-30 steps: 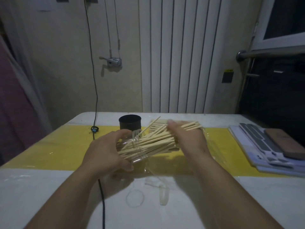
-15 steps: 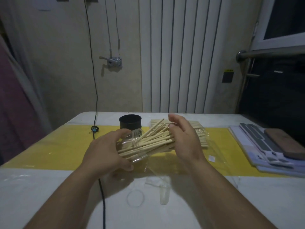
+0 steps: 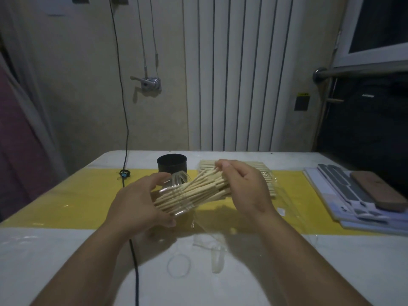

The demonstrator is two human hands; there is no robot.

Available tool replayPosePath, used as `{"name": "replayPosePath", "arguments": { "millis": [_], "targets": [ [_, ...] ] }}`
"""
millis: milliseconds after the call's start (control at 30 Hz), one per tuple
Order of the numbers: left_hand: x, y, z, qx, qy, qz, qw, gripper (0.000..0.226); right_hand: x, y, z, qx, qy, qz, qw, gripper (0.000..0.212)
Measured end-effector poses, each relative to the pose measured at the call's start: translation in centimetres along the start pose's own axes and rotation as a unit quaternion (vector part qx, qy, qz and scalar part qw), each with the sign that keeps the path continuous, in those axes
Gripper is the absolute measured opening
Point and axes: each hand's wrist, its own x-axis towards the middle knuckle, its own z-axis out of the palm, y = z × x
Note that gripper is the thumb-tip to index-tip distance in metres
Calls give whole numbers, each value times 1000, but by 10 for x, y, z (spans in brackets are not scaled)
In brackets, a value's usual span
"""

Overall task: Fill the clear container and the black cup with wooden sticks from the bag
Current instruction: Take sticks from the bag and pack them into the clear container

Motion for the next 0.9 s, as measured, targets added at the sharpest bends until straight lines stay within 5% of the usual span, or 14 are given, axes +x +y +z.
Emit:
{"name": "replayPosePath", "arguments": {
  "millis": [200, 400, 600, 733, 900],
  "targets": [
    [2, -3, 1, -11, 10, -16, 1000, 109, 9, -1, -16, 4, 43, 13, 999, 26],
    [2, -3, 1, -11, 5, -14, 1000, 108, 4, 0, -16, 6, -63, -33, 997, 29],
    [5, -8, 3, -49, 15, -31, 998, 105, 14, 9, -23, -17, 22, 22, 999, 32],
    [6, -12, 3, -105, 25, -42, 993, 95, 15, 11, -32, -160, -118, 107, 974, 33],
    [6, -10, 2, -133, 25, -63, 989, 87, 7, 15, -21, -348, -290, 133, 881, 28]
  ]
}}
